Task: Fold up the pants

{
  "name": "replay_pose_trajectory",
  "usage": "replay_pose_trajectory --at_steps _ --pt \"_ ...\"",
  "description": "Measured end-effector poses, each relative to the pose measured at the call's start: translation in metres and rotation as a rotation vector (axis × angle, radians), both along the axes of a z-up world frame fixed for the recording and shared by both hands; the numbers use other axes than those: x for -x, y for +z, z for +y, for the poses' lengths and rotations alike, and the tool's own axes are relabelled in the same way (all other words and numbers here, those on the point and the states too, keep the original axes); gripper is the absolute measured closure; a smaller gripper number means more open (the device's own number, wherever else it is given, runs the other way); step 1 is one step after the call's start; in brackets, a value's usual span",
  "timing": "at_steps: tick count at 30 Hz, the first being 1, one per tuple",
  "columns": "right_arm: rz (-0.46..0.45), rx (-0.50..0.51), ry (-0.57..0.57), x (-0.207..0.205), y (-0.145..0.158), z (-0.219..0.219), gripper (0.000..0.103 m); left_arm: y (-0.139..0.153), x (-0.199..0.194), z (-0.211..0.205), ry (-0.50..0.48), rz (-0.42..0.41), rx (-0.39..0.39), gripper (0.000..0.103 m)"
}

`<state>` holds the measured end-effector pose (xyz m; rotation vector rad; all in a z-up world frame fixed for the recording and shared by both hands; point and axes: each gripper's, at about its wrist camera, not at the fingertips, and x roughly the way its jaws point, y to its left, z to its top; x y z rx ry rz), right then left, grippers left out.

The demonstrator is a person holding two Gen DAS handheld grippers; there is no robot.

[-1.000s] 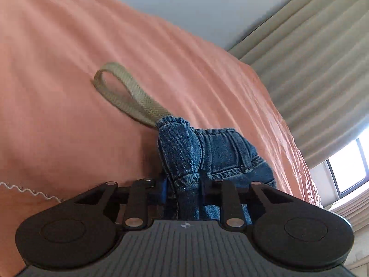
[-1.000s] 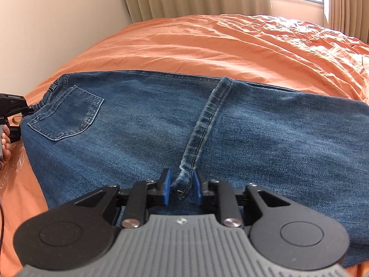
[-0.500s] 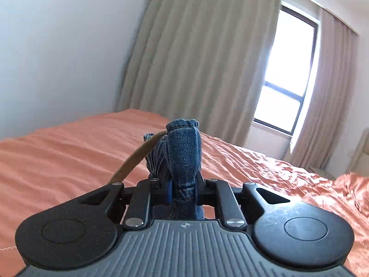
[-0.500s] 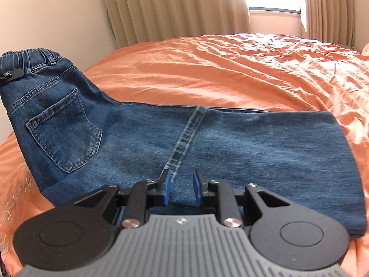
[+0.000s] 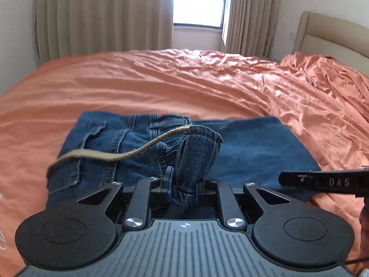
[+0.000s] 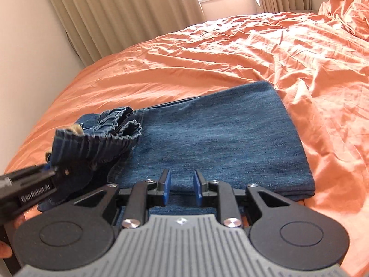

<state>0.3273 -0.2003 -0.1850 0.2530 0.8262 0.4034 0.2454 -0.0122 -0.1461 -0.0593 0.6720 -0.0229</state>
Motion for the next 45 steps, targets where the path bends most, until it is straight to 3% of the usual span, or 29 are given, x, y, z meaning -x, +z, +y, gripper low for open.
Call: replay_pose_trajectory --at_steps 3,5,7,13,20,24,28,34,39,40,41,45 --pt "0.058 -0.042 0.001 -0.009 -0.011 -0.007 0.084 -0.003 0.004 0.013 -0.020 0.088 0.105 0.076" --pt "0.090 -0.075 0.010 -0.012 -0.016 -0.009 0.084 -0.004 0.010 0.023 -0.062 0.144 0.196 0.057" --pt "0.103 -0.106 0.022 -0.014 -0.017 -0.009 0.084 -0.004 0.010 0.029 -0.105 0.192 0.278 0.046" --pt "0.124 -0.225 0.055 -0.016 -0.015 -0.012 0.072 0.006 0.008 0.041 -0.177 0.245 0.413 0.038" --pt "0.141 -0.375 0.144 -0.031 -0.011 0.008 0.070 0.034 0.019 0.072 -0.125 0.174 0.323 0.039" --pt "0.176 -0.442 0.164 -0.051 -0.018 0.025 0.075 0.040 0.014 0.098 -0.036 0.139 0.195 0.039" --pt "0.162 -0.426 0.171 -0.066 -0.022 0.044 0.076 0.034 0.005 0.128 0.040 0.140 0.205 0.039" --pt "0.055 -0.360 0.167 -0.092 -0.010 0.065 0.076 0.028 -0.006 0.153 0.097 0.131 0.253 0.039" --pt "0.157 -0.411 0.142 -0.112 -0.037 0.073 0.075 0.021 -0.020 0.159 0.112 0.150 0.240 0.039" --pt "0.167 -0.434 0.143 -0.113 -0.040 0.072 0.076 0.020 -0.022 0.160 0.116 0.151 0.241 0.039" --pt "0.172 -0.466 0.152 -0.115 -0.043 0.071 0.087 0.020 -0.023 0.161 0.123 0.152 0.243 0.039" --pt "0.138 -0.535 0.190 -0.109 -0.023 0.065 0.097 0.020 -0.025 0.166 0.140 0.148 0.252 0.039"
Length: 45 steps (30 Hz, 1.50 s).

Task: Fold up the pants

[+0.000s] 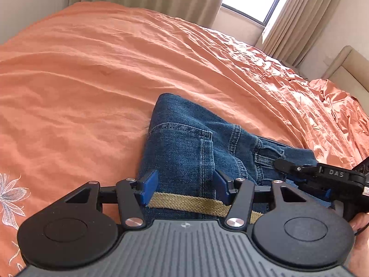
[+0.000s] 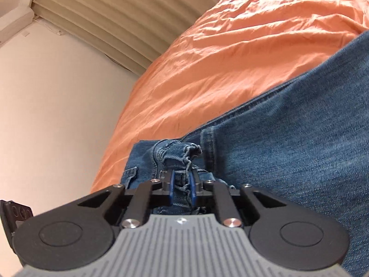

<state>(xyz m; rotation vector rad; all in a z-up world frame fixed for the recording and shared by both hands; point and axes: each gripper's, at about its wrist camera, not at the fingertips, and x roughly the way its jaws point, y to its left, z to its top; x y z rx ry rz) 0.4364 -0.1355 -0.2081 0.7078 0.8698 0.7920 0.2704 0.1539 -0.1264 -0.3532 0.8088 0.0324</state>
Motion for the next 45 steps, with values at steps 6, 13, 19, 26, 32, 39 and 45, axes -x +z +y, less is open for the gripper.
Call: replay_pose_trajectory --at_steps 6,13,19,26,32,39,45 --pt "0.048 -0.163 0.014 0.021 0.033 -0.032 0.098 0.016 -0.002 -0.005 -0.025 -0.075 0.021 0.041" --pt "0.259 -0.036 -0.056 0.026 -0.020 -0.040 0.099 0.015 -0.035 -0.033 -0.090 -0.035 -0.019 0.041" --pt "0.241 -0.019 -0.065 0.015 -0.028 -0.029 0.088 -0.007 -0.054 -0.042 -0.104 0.049 -0.078 0.044" --pt "0.328 -0.154 -0.062 -0.004 -0.053 -0.023 0.076 -0.017 -0.056 -0.033 -0.115 0.061 -0.052 0.045" --pt "0.304 -0.213 -0.077 0.006 -0.057 -0.030 0.090 -0.009 -0.047 -0.031 -0.108 -0.024 -0.066 0.053" --pt "0.055 -0.042 -0.044 0.017 0.044 -0.015 0.091 0.025 -0.030 -0.023 -0.064 -0.142 -0.066 0.053" --pt "-0.065 0.162 -0.022 0.004 0.148 -0.004 0.092 0.046 -0.022 -0.012 -0.053 -0.181 -0.055 0.053"
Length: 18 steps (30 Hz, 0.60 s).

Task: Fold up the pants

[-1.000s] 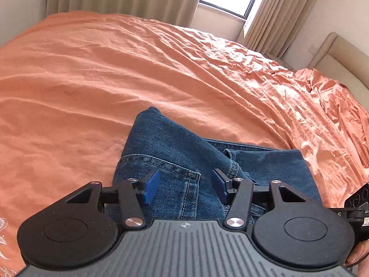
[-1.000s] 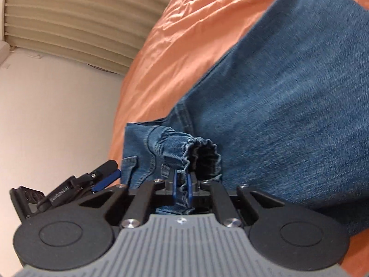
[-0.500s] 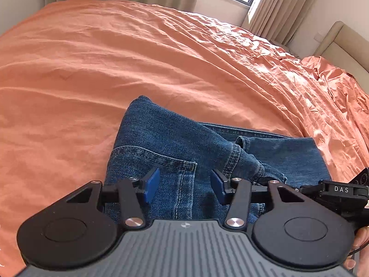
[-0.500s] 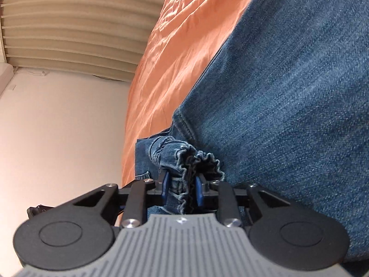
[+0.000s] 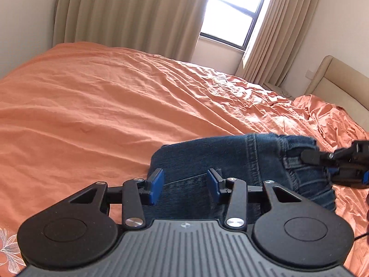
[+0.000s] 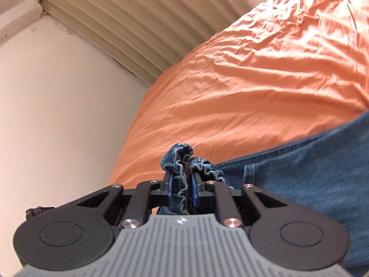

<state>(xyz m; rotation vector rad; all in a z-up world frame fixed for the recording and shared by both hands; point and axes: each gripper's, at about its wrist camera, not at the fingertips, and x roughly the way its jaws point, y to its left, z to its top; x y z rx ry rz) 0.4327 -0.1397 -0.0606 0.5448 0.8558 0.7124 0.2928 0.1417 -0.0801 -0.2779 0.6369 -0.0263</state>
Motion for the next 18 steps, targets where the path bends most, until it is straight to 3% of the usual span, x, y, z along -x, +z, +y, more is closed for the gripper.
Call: replay_pose_trajectory --at_steps 4,7,11,14,18 --pt "-0.078 0.135 -0.037 -0.005 0.046 -0.026 0.092 0.003 -0.006 -0.003 -0.021 0.000 0.038 0.053" --pt "-0.045 0.219 -0.098 -0.016 0.045 -0.062 0.092 -0.004 -0.017 -0.015 -0.050 0.019 0.055 0.053" --pt "0.060 0.303 -0.221 -0.029 -0.012 -0.121 0.092 -0.019 -0.032 -0.038 -0.086 0.046 0.049 0.054" --pt "0.154 0.284 -0.284 -0.042 -0.070 -0.149 0.093 -0.029 -0.038 -0.056 -0.118 0.042 0.033 0.055" --pt "0.155 0.297 -0.302 -0.056 -0.107 -0.156 0.095 -0.041 -0.051 -0.072 -0.148 0.062 -0.008 0.055"
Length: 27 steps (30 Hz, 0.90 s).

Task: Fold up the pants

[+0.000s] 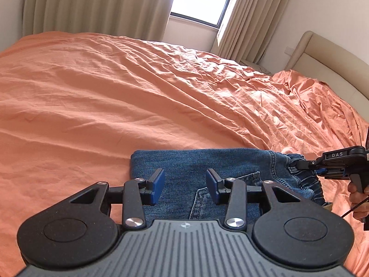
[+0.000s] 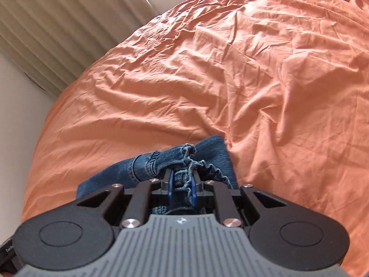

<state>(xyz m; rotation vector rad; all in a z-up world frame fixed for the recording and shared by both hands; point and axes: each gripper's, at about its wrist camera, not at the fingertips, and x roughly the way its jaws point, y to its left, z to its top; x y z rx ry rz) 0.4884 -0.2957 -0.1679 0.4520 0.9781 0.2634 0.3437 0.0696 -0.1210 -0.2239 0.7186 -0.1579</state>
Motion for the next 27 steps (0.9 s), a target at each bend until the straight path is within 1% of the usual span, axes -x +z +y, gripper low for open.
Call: replay_pose_trajectory --at_steps 5,7,8,9,11,12,13,15,19,22,24,25,27 --pt "0.020 0.035 -0.003 -0.017 -0.033 -0.001 0.096 -0.019 -0.019 -0.011 -0.005 0.045 -0.028 0.056" --pt "0.011 0.053 0.000 -0.017 -0.039 0.002 0.095 -0.026 -0.024 -0.013 0.000 0.068 -0.050 0.056" --pt "0.001 0.071 0.001 -0.016 -0.037 0.004 0.092 -0.028 -0.025 -0.014 0.003 0.078 -0.060 0.056" --pt "-0.020 0.107 0.005 -0.011 -0.032 0.008 0.085 -0.030 -0.025 -0.014 0.006 0.086 -0.070 0.056" --pt "-0.088 0.153 0.023 0.001 -0.016 0.012 0.079 -0.029 -0.022 -0.016 0.010 0.093 -0.105 0.056" --pt "-0.118 0.155 0.015 0.009 -0.010 0.011 0.074 -0.026 -0.017 -0.017 0.003 0.090 -0.120 0.056" --pt "-0.150 0.140 0.003 0.020 -0.002 0.008 0.074 -0.024 -0.012 -0.018 -0.007 0.084 -0.128 0.056" --pt "-0.182 0.087 -0.011 0.045 0.008 0.005 0.074 -0.017 0.002 -0.020 -0.025 0.078 -0.148 0.056" --pt "-0.266 0.069 -0.017 0.101 0.015 0.017 0.074 -0.003 0.038 -0.023 -0.064 0.081 -0.179 0.056" --pt "-0.294 0.064 -0.039 0.128 0.004 0.027 0.074 0.006 0.070 -0.026 -0.106 0.083 -0.205 0.056" --pt "-0.296 0.041 -0.061 0.139 -0.013 0.029 0.074 0.010 0.091 -0.030 -0.133 0.082 -0.234 0.054" --pt "-0.288 0.055 -0.067 0.140 -0.020 0.031 0.074 0.011 0.101 -0.031 -0.144 0.084 -0.249 0.053" --pt "-0.272 0.085 -0.056 0.139 -0.027 0.034 0.075 0.010 0.119 -0.035 -0.171 0.085 -0.280 0.045"
